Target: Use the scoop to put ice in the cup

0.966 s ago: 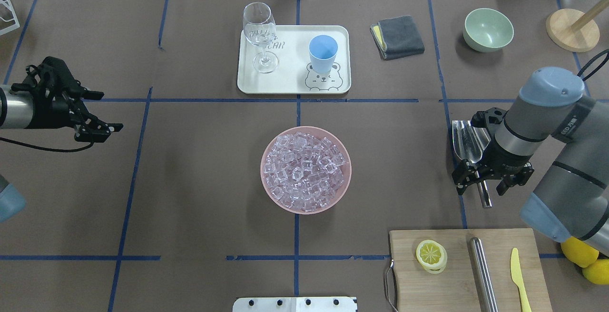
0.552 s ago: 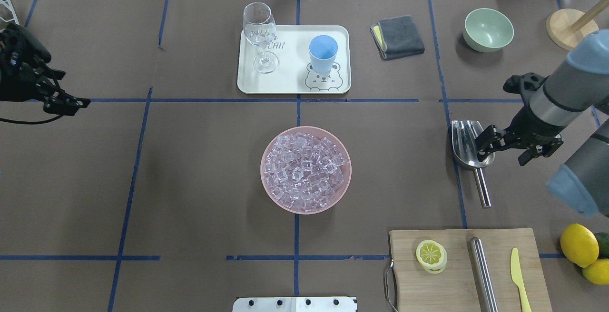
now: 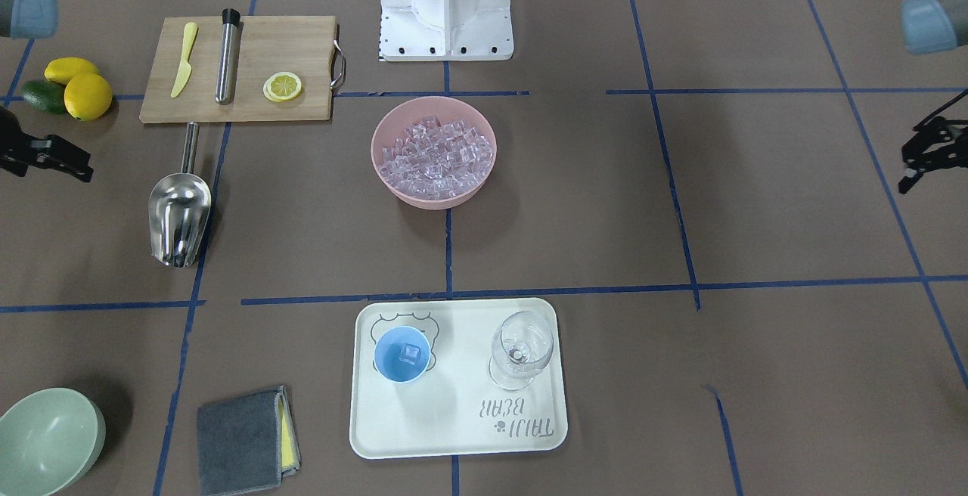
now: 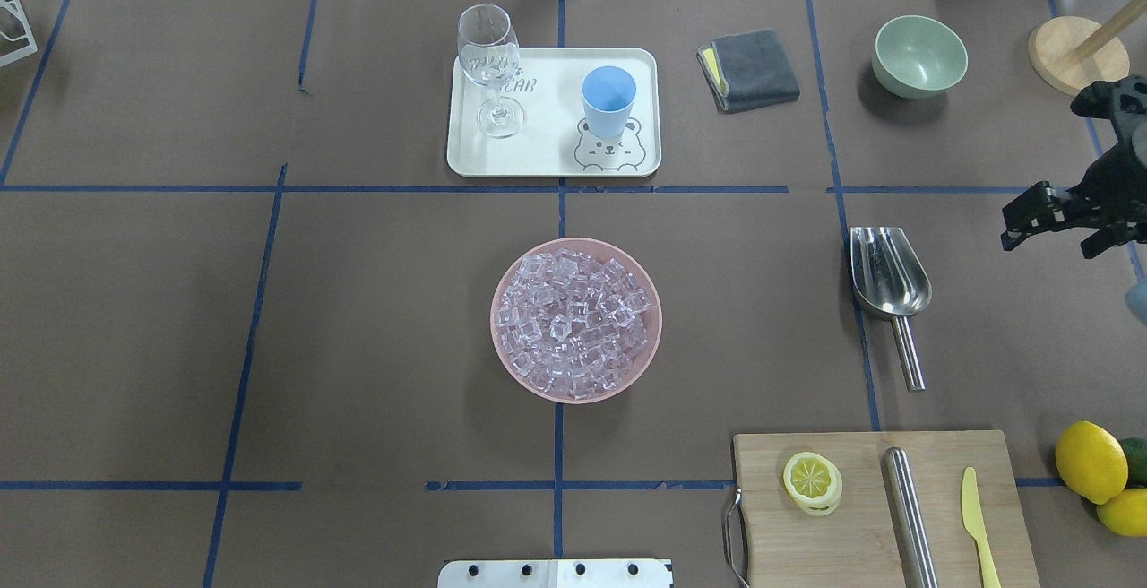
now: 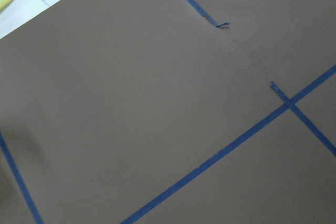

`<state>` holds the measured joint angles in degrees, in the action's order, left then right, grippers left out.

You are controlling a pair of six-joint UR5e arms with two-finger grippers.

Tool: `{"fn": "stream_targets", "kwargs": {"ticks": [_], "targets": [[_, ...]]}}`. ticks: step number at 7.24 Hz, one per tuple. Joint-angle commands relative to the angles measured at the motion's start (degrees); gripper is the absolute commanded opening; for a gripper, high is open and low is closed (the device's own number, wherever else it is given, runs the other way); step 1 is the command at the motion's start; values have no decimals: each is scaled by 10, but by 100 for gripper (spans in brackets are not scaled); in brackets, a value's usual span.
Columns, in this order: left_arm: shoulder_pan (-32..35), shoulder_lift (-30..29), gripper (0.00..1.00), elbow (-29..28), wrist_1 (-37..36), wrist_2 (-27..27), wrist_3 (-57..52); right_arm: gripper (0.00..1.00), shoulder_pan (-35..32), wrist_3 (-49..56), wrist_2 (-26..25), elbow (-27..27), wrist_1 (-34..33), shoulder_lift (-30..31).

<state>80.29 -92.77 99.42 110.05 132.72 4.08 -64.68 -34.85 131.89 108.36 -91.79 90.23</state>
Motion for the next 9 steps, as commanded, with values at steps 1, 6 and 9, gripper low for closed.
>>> {"fn": "stream_targets", "kwargs": {"ticks": [1,6,9], "targets": [[54,5,100,0,-121,34,-32,100,-45,93,-12,-8,-1,25],[60,29,100,2,-274,16,-48,100,-112,168,-36,-27,1,36],[59,12,100,-23,-219,17,-52,100,-125,166,-7,-25,0,29]]}}
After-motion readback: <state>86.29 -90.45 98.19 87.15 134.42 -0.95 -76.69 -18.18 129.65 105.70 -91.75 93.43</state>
